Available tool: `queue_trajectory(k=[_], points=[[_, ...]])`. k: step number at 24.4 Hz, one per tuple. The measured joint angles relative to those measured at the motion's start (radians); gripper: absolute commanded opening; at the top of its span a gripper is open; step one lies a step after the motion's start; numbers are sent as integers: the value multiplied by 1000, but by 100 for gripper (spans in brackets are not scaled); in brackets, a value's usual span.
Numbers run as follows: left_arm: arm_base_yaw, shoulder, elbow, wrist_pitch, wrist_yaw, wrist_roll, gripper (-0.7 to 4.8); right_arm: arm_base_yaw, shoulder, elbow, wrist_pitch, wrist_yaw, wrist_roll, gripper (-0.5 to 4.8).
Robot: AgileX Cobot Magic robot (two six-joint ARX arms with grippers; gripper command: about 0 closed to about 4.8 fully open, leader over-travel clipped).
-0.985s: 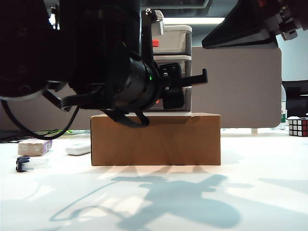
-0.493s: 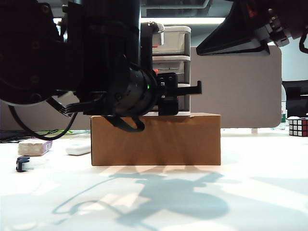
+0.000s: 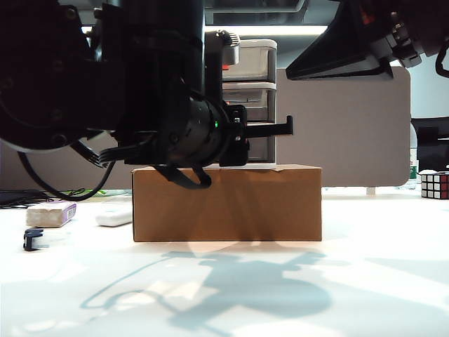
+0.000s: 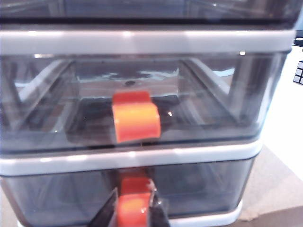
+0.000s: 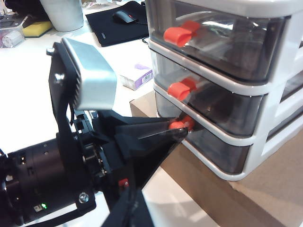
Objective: Open the third layer of the drawer on the table, pick up the transparent tape on the table and put it in, and finally close the drawer.
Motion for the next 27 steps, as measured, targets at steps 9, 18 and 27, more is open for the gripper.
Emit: queue_trajectory(k=[9,18,27], points=[[0,0,0,-7,0,0,-6,-1,214,113,145,0,2,-5],[0,0,0,-8,-1,-2,-6,-1,404,275,181,0,2,-5],[-27,-1,-24,6,-25,-2,-6,-1,450,320,180,54,1,-5]])
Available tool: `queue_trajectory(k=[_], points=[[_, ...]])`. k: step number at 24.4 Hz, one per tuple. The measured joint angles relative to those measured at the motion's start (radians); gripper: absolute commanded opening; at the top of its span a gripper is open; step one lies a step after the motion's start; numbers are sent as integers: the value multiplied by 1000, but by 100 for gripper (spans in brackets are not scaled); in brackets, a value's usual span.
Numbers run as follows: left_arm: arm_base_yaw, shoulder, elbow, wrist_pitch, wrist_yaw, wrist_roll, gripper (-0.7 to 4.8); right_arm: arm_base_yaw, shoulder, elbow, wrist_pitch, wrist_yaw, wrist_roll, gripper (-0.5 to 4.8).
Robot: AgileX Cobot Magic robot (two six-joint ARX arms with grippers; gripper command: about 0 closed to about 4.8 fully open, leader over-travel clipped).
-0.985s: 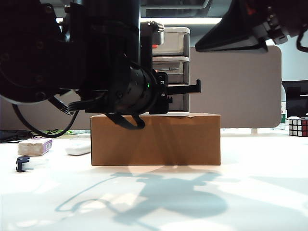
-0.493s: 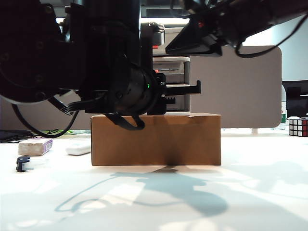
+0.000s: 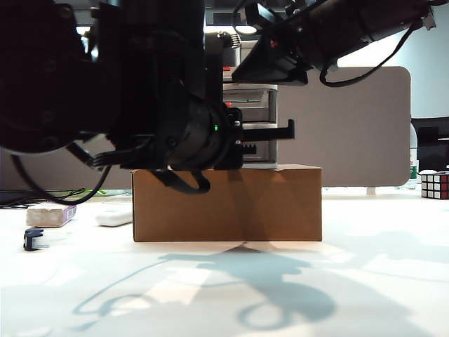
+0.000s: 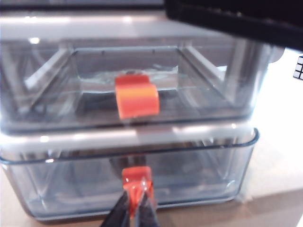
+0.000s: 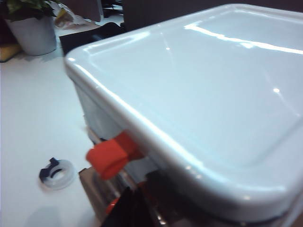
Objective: Open the third layer of the drawer on the table, pick up the transparent tape on the table and put it in, and finally close the drawer.
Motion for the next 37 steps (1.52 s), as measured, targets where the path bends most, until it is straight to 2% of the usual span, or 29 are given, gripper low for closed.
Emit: queue_trajectory(k=[3,6,14,16,22,26,28,29,30,34,37], points=[[-32,-2,-51,43,-26,-31,-6,0,0,0,0,29,-1,-5],[-109,0,-111,94,-117,-48,-6,0,0,0,0,33,-5,-5],[-225,0,-138,117,-249,-47,-6,0,0,0,0,34,-5,-5],[-237,0,-140,133,-279,-36,-6,0,0,0,0,34,-5,-5],[-232,0,-152,169,-290,-18,-4,0,0,0,-5,24,-5,-5],[-194,-24,-179,172,-252,45,41,0,1,0,-113,16,-43,-5],[-167,-50,-193,176,-232,43,93,0,1,-1,-138,16,-55,-5],[-147,-58,-195,178,-207,35,138,-1,0,-1,-138,15,-57,-5],[-114,-59,-195,184,-137,8,151,0,0,-1,-134,14,-59,-5],[-54,-57,-173,137,68,-59,156,0,0,-1,-131,14,-60,-5],[-42,-57,-127,78,102,-67,156,0,0,-1,-127,14,-60,-5]])
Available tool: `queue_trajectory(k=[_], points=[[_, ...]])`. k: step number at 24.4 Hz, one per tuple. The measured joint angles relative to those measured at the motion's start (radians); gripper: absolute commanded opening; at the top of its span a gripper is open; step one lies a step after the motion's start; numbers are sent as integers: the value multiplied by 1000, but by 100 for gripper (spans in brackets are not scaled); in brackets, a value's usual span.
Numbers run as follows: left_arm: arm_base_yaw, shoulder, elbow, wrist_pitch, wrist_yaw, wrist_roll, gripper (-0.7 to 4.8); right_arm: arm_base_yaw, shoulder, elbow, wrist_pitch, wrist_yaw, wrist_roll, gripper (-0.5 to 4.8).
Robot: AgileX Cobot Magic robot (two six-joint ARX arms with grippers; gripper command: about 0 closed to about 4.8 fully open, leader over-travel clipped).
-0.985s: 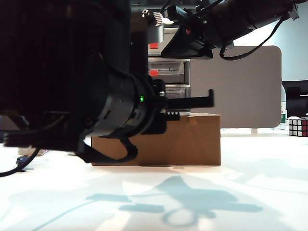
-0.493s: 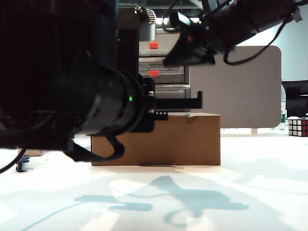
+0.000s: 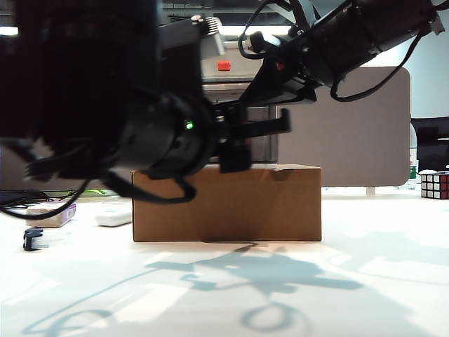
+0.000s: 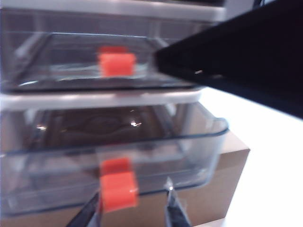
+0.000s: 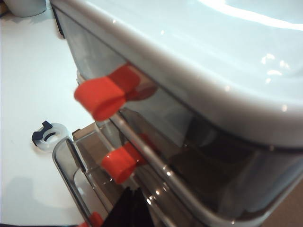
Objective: Open the third layer of the drawer on the table, pick up the transparent tape on the table and put it in, and finally close the drawer.
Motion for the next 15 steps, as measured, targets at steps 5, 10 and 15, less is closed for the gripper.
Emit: queue_trajectory(k=[5,10,15], points=[[9,0,45,-69,-10,0,155,0,0,0,0,0,0,-5],[10,0,63,-103,-33,0,152,0,0,0,0,0,0,-5],[11,1,64,-106,-40,0,47,0,0,0,0,0,0,-5]])
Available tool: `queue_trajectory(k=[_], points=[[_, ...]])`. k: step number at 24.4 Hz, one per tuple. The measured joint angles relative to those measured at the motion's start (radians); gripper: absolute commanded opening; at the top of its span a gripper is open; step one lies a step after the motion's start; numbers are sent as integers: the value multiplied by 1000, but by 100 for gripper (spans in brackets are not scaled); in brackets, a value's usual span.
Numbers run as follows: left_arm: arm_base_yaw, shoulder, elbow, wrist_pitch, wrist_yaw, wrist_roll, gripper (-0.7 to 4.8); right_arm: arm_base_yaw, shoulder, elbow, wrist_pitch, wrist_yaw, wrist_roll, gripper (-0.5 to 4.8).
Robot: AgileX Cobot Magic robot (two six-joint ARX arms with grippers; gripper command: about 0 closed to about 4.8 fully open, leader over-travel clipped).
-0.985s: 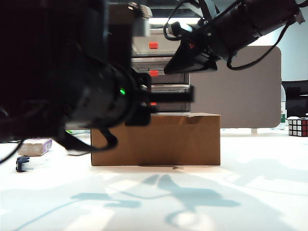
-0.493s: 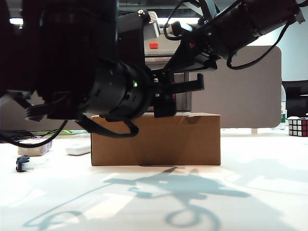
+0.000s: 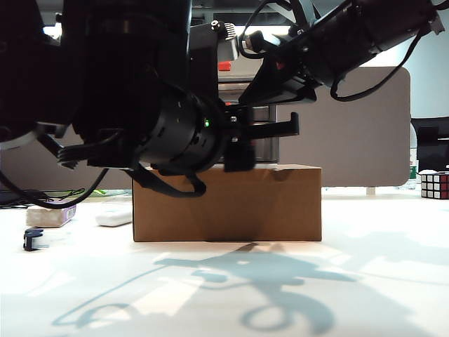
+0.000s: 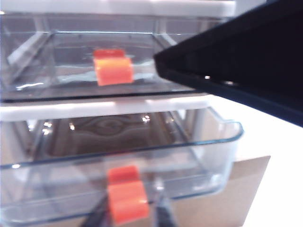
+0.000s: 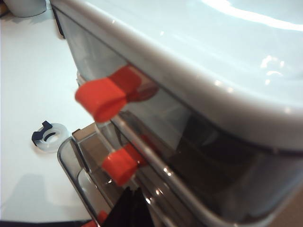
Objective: Open the third layer of the drawer on the table, pick up the transparent tape on the table and put it in, and finally close the drawer.
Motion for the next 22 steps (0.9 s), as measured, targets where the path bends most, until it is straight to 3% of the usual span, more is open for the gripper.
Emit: queue_trajectory(k=[2,8,13,22], points=[[2,0,0,0,-1,0,-7,0,0,0,0,0,0,-5],[2,0,0,3,-1,0,-6,0,0,0,1,0,0,-5],[-14,0,0,3,-58,-1,-6,0,0,0,41,3,0,-5],[-155,0,-16,4,-230,-1,-6,2,0,1,116,23,0,-5]])
